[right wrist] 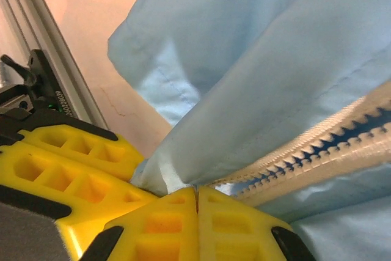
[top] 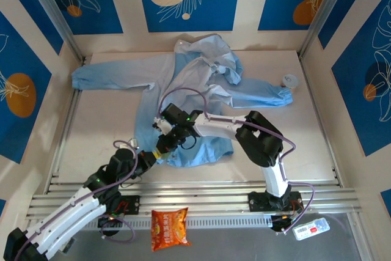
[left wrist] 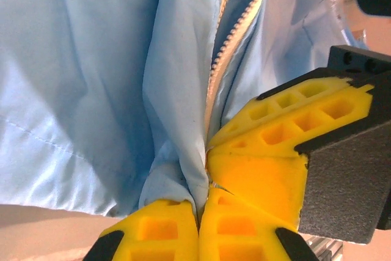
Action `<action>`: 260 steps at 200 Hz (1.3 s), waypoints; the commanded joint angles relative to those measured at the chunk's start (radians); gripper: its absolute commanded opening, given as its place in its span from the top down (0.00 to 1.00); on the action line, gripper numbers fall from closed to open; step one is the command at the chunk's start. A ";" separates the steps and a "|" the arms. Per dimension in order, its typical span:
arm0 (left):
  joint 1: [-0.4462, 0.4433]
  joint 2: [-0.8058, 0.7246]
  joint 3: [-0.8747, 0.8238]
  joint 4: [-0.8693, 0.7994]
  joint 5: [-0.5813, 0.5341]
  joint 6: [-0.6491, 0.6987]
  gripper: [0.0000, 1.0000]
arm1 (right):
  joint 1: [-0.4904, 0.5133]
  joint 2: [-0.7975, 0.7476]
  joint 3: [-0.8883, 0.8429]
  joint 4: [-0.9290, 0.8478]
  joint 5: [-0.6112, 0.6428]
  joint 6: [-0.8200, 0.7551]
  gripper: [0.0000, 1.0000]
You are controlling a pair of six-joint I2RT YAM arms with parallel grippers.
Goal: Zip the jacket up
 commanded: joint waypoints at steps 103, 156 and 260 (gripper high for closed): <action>-0.008 -0.009 0.046 0.004 0.106 -0.018 1.00 | -0.061 -0.047 -0.073 0.196 0.195 -0.023 1.00; -0.006 -0.018 0.108 -0.104 0.093 0.046 1.00 | -0.106 -0.050 -0.020 0.171 0.197 -0.064 1.00; -0.006 -0.043 0.224 -0.244 0.081 0.143 1.00 | -0.210 -0.021 0.115 0.125 0.213 -0.172 1.00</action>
